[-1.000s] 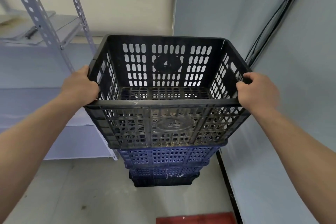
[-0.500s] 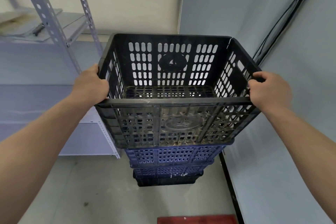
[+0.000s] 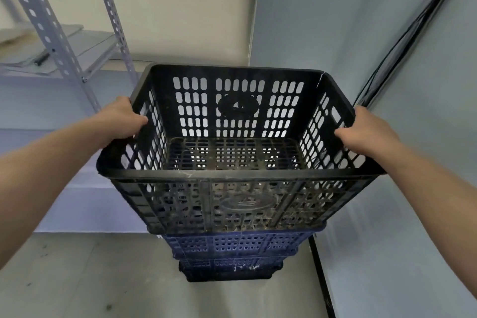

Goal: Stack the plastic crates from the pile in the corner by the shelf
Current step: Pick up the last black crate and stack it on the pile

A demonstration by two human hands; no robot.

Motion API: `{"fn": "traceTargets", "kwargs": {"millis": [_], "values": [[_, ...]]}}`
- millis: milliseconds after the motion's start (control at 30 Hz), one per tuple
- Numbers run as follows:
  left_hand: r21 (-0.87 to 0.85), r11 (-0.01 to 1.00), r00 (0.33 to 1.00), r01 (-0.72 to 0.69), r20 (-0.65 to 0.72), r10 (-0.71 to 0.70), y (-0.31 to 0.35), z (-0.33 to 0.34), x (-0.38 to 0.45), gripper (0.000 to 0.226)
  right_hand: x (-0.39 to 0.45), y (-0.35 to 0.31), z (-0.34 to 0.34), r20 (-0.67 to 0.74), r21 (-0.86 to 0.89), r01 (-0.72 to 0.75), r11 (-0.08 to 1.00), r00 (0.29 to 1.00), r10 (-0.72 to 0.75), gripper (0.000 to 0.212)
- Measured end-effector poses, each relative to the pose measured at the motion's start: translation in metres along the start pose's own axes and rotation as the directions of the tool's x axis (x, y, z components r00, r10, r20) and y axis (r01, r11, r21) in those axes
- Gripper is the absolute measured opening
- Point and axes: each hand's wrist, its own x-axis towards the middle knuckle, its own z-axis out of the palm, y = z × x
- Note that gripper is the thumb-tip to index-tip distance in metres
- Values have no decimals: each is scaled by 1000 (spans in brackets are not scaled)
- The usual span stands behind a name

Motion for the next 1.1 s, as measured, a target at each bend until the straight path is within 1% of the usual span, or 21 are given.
{"fn": "traceTargets", "kwargs": {"millis": [167, 267, 367, 467, 567, 633, 733, 767, 833, 933, 1000, 1100], "values": [[139, 990, 998, 7, -62, 1, 10, 3, 33, 38, 42, -16, 6, 30, -96, 51, 994, 998, -48, 57], [238, 971, 996, 13, -87, 8, 9, 7, 35, 41, 52, -16, 5, 60, -183, 105, 978, 994, -95, 72], [244, 970, 994, -12, -106, 39, 6, 12, 36, 40, 51, -4, 6, 91, -244, 148, 958, 987, -129, 84], [281, 960, 995, 15, -94, 12, 11, 11, 37, 39, 56, -3, 2, 107, -231, 166, 959, 984, -145, 83], [242, 970, 995, 21, -99, 3, 12, 8, 34, 35, 59, -3, 7, 82, -221, 184, 958, 982, -170, 84], [209, 978, 997, 23, -75, -8, 8, 8, 31, 33, 56, -1, 7, 81, -208, 192, 959, 981, -178, 86], [237, 971, 996, 20, -94, 2, 11, 7, 29, 34, 58, 5, 13, 43, -210, 173, 962, 985, -168, 88], [263, 964, 995, 31, -101, -4, 12, 7, 28, 37, 59, 4, 13, 46, -214, 158, 964, 987, -152, 86], [299, 953, 994, 44, -109, -12, 14, 8, 28, 40, 60, 0, 11, 42, -195, 133, 972, 991, -127, 76], [290, 956, 998, 40, -64, -23, 13, 3, 35, 44, 68, -8, 5, -16, -139, 98, 985, 995, -101, 60], [264, 964, 999, 31, -28, -24, 12, 2, 44, 46, 72, -14, 5, -30, -98, 86, 992, 996, -89, 58], [270, 963, 997, 26, -79, -5, 17, 6, 49, 42, 74, -18, 14, -6, -155, 90, 984, 996, -92, 64]]}}
